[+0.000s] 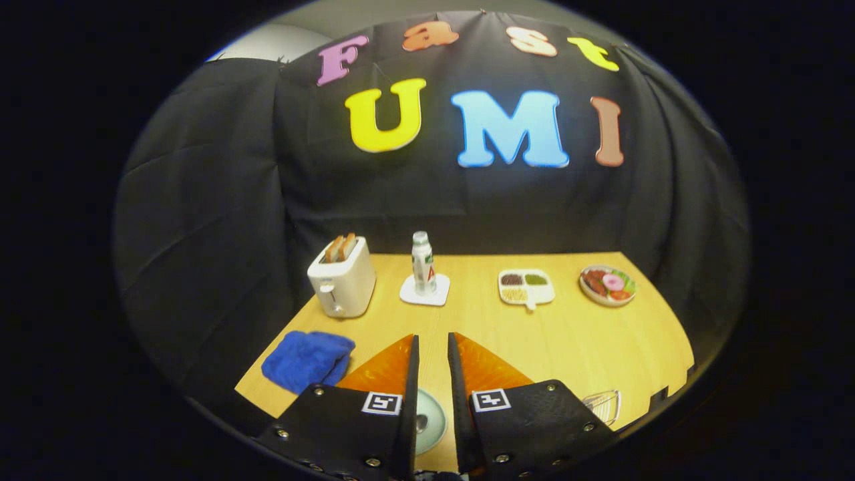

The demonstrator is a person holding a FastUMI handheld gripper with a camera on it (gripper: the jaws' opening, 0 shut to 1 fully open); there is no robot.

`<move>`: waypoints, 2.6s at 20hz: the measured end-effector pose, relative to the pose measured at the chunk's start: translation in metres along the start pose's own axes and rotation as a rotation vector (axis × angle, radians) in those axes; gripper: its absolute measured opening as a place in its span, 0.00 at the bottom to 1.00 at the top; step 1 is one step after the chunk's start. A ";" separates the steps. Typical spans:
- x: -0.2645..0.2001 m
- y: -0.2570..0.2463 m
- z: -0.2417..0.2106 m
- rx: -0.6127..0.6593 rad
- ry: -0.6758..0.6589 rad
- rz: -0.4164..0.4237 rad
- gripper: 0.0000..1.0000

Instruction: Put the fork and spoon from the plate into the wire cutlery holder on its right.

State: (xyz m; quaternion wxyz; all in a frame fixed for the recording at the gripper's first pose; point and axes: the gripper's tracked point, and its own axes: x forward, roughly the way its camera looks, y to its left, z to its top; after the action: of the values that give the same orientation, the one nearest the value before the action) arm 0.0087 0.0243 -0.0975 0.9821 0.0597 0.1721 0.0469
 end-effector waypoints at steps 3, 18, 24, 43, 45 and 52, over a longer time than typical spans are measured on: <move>0.014 0.008 -0.051 0.101 0.187 0.044 0.24; 0.029 0.049 -0.218 0.592 0.851 0.024 0.24; 0.038 0.062 -0.239 0.605 0.925 -0.004 0.24; 0.041 0.042 -0.200 0.663 0.762 0.051 0.01; 0.038 0.032 -0.190 0.663 0.714 0.046 0.01; 0.019 -0.032 -0.138 0.578 0.482 -0.066 0.01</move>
State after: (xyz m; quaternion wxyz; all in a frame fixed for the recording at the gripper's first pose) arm -0.0185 0.0087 -0.2368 0.8571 0.3162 0.4062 -0.0225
